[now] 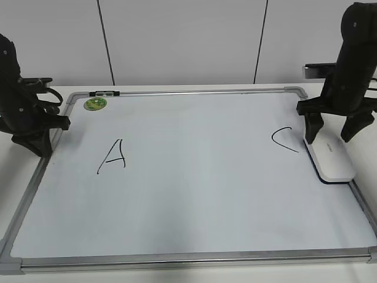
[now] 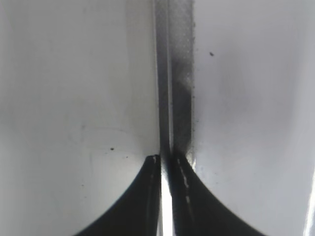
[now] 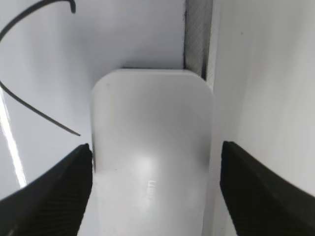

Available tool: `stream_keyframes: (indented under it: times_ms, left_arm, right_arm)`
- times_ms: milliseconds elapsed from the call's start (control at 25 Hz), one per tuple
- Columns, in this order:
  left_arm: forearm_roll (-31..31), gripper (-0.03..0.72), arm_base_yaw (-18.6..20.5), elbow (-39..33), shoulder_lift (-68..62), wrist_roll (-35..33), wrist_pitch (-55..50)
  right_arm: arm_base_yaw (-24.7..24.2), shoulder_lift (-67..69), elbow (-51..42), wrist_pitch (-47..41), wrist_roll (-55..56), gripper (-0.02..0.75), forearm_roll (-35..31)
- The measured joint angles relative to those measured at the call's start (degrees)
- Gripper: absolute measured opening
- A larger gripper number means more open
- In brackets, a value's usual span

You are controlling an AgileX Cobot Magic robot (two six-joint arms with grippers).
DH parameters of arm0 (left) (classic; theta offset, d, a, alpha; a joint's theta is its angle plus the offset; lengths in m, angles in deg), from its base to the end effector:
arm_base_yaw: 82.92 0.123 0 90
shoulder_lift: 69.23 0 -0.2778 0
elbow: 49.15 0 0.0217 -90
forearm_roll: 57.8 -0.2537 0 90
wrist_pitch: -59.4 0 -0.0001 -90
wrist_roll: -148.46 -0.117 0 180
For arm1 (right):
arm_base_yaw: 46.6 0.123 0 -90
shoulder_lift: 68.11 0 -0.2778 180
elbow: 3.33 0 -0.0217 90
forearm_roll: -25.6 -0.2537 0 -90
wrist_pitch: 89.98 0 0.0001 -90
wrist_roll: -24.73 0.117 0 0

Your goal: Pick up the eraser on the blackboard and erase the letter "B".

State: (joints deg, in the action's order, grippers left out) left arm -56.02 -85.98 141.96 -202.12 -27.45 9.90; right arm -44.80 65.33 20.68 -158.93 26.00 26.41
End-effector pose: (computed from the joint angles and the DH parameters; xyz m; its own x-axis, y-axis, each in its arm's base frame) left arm 0.4331 -0.0259 0.0957 -0.9881 -0.0387 -0.1491 -0.0335 0.9987 -0.0371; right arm 0.4405 0.0123 0.1438 -0.9995 -0.0143 -0.0285 -0.0140 0.9998 -0.0127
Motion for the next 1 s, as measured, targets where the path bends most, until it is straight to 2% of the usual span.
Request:
stream_keyframes:
  times_ms: [80, 160, 280, 400, 520, 1000]
  left_arm:
    - [0.0, 0.075, 0.0, 0.0, 0.0, 0.0, 0.0]
    - [-0.4, 0.165, 0.0, 0.0, 0.2, -0.1, -0.1]
    - [-1.1, 0.404, 0.0, 0.0, 1.9, -0.1, -0.3]
    - [-1.8, 0.57, 0.0, 0.0, 3.9, -0.1, -1.3]
    - [-1.8, 0.611, 0.1, 0.0, 5.5, 0.3, -2.7]
    - [-2.1, 0.58, -0.5, -0.5, 12.1, 0.5, -6.9]
  right_arm:
    - [0.0, 0.0, 1.0, -0.1, 0.0, 0.598, 0.2]
    - [0.0, 0.0, 1.4, -0.3, 0.0, 0.598, 0.5]
    - [0.0, 0.0, 1.4, -0.5, 0.0, 0.598, 0.5]
    - [0.0, 0.0, 1.4, -0.5, 0.9, 0.597, 0.7]
    - [0.0, 0.0, 1.4, -0.5, 1.6, 0.595, 1.4]
    - [0.4, -4.1, 1.4, -0.7, 3.1, 0.594, 1.9]
